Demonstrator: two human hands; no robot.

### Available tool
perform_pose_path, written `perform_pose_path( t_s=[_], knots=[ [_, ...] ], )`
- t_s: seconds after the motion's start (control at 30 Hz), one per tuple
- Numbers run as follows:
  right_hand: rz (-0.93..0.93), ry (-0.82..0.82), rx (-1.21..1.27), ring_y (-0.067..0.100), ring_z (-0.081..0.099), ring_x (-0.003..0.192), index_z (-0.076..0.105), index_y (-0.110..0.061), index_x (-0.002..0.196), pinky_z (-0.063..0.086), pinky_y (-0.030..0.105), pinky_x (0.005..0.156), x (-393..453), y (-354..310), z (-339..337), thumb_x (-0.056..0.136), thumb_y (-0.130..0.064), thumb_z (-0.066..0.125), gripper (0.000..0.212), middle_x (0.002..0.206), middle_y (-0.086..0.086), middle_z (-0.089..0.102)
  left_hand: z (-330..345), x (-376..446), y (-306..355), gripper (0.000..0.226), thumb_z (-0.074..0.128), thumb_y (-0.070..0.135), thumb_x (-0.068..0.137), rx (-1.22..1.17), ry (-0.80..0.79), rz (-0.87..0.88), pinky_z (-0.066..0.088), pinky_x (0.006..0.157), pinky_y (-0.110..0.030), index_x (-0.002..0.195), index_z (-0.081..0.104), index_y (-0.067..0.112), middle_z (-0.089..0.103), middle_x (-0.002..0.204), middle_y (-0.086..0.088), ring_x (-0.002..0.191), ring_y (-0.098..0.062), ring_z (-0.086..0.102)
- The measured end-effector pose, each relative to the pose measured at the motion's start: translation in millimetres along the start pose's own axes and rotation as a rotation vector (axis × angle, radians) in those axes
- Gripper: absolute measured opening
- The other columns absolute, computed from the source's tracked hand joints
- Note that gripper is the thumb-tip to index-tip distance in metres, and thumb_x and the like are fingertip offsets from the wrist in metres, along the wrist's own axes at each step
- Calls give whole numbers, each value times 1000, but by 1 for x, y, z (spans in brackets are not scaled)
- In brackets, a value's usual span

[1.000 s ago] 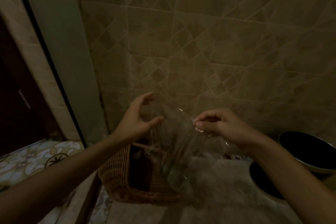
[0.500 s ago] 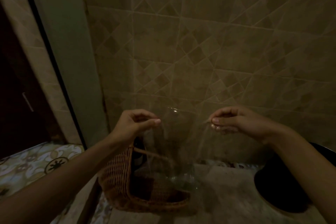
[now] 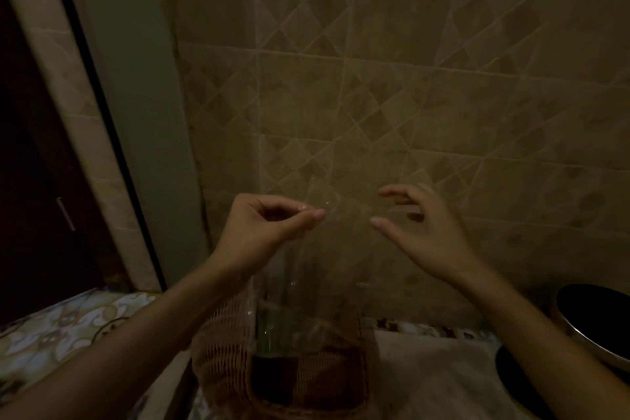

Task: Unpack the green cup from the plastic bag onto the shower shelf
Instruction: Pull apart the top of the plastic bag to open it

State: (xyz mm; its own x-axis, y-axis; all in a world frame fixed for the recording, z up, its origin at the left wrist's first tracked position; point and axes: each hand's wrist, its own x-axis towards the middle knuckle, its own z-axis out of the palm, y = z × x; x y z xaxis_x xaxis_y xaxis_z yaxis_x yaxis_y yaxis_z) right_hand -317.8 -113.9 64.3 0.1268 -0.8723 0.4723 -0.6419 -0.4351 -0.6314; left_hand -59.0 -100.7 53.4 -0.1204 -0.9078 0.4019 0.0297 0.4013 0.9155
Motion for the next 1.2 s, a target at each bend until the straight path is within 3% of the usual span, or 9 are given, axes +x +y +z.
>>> perform_pose_path(
  t_s=[0.07, 0.17, 0.3, 0.47, 0.63, 0.8, 0.93, 1.2],
  knots=[
    [-194, 70, -14, -2, 61, 103, 66, -39, 112, 47, 8, 81, -5, -20, 13, 81, -37, 80, 33, 113, -17, 61, 0, -1, 3, 17, 84, 25, 72, 5, 9, -5, 56, 65, -18, 81, 81, 11, 80, 81, -7, 76, -15, 76],
    [-387, 58, -7, 1, 64, 93, 71, -30, 112, 51, 9, 72, -11, -38, 30, 80, -32, 83, 35, 108, -14, 66, 0, -4, 7, 15, 85, 23, 72, 11, -15, 4, 55, 64, -17, 80, 82, 11, 80, 76, -6, 72, -13, 75],
    [-484, 80, -17, 3, 68, 88, 76, -16, 115, 58, 19, 67, -15, -39, 39, 80, -20, 84, 36, 103, -4, 74, 0, -6, 11, 13, 86, 21, 71, -22, -70, 18, 54, 62, -16, 78, 82, 10, 79, 72, -8, 67, -9, 73],
    [-572, 144, -15, 10, 72, 82, 80, -11, 107, 59, 28, 63, -17, -36, 39, 85, -11, 81, 23, 95, 1, 79, 1, -5, 13, 19, 87, 27, 66, -8, -82, -3, 55, 64, -19, 76, 83, 12, 78, 68, -8, 64, -11, 71],
    [-566, 143, -32, 10, 72, 83, 80, -9, 103, 57, 27, 64, -13, -41, 24, 89, -12, 76, 14, 94, 1, 78, 7, 3, 24, 16, 88, 21, 65, -6, -119, -4, 54, 62, -17, 78, 83, 13, 79, 70, -6, 64, -9, 72],
    [-525, 125, -12, 5, 69, 84, 77, -10, 104, 57, 22, 61, 0, -70, -14, 89, -14, 75, 16, 96, -1, 74, 10, 19, 70, 15, 87, 16, 73, -8, -248, -10, 57, 72, -16, 86, 83, 15, 82, 84, -1, 81, -13, 78],
    [-524, 189, 32, 5, 69, 81, 80, -10, 96, 56, 18, 61, 27, -118, -54, 88, -11, 77, 9, 91, 0, 75, 13, 40, 129, 18, 89, 23, 70, 16, -251, -20, 57, 76, -18, 87, 83, 21, 82, 85, 1, 84, -14, 78],
    [-452, 32, 165, 5, 72, 86, 79, -10, 105, 58, 20, 59, 100, -236, -174, 85, -23, 82, 23, 97, -2, 76, 6, 100, 296, 16, 86, 22, 67, 54, -168, -42, 53, 62, -15, 82, 84, 15, 81, 74, -1, 66, -4, 72]
  ],
)
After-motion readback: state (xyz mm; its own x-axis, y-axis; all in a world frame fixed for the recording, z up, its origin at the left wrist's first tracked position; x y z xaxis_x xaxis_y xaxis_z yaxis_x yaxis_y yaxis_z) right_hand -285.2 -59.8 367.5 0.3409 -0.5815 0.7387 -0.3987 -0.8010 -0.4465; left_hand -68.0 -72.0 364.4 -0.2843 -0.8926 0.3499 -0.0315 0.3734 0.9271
